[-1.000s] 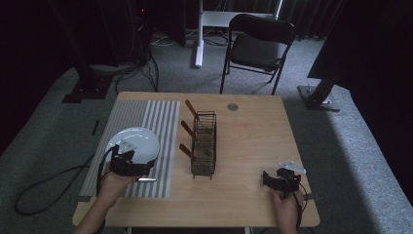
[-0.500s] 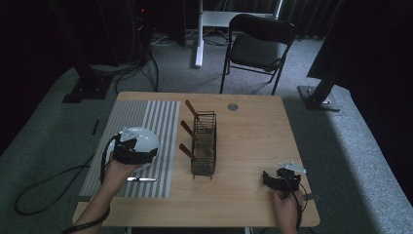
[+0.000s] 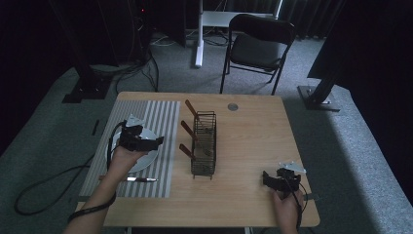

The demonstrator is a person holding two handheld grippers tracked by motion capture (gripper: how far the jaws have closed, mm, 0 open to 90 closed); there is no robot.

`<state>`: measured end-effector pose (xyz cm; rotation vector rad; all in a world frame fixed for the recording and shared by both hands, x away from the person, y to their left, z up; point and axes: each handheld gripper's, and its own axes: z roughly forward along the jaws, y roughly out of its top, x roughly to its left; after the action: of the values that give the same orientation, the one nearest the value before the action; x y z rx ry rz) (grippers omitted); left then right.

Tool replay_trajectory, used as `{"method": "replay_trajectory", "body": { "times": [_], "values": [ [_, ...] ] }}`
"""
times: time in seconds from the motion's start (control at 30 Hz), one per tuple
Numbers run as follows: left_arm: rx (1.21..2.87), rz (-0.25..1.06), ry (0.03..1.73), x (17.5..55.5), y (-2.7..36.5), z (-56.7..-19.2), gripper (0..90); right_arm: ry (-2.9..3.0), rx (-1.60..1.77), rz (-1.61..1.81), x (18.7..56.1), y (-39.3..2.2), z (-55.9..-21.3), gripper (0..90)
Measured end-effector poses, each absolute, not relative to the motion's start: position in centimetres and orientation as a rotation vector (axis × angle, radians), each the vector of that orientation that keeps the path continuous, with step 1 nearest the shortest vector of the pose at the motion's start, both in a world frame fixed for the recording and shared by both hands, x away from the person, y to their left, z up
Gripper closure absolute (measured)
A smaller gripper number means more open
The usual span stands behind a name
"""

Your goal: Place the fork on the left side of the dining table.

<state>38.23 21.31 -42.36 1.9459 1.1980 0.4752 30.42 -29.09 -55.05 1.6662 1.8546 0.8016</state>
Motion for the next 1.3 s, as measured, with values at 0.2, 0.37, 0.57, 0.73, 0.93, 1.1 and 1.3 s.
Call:
{"method": "replay_trajectory", "body": {
  "times": [0.2,0.37,0.57,0.73,0.93,1.1,1.3],
  "values": [
    [1.94,0.464,1.188,39.3,20.3,-41.6,3.7,1.855,1.666,0.802,30.4,-29.1,-55.0,12.7],
    [1.971,0.466,1.166,40.4,19.2,-41.1,3.7,1.855,1.666,0.802,30.4,-29.1,-55.0,12.7],
    [1.963,0.456,1.152,41.6,18.3,-40.5,3.8,1.855,1.666,0.802,30.4,-29.1,-55.0,12.7],
    [1.953,0.445,1.147,42.6,17.6,-39.8,3.9,1.854,1.667,0.802,30.4,-29.1,-55.0,12.7],
    [1.957,0.454,1.139,43.8,16.5,-38.8,4.0,1.854,1.667,0.802,30.4,-29.1,-55.0,12.7],
    [1.956,0.433,1.142,44.8,15.5,-38.4,4.0,1.854,1.667,0.802,30.4,-29.1,-55.0,12.7],
    [1.929,0.402,1.168,46.0,14.9,-38.4,4.0,1.854,1.666,0.802,30.4,-29.1,-55.0,12.8]
  ]
}}
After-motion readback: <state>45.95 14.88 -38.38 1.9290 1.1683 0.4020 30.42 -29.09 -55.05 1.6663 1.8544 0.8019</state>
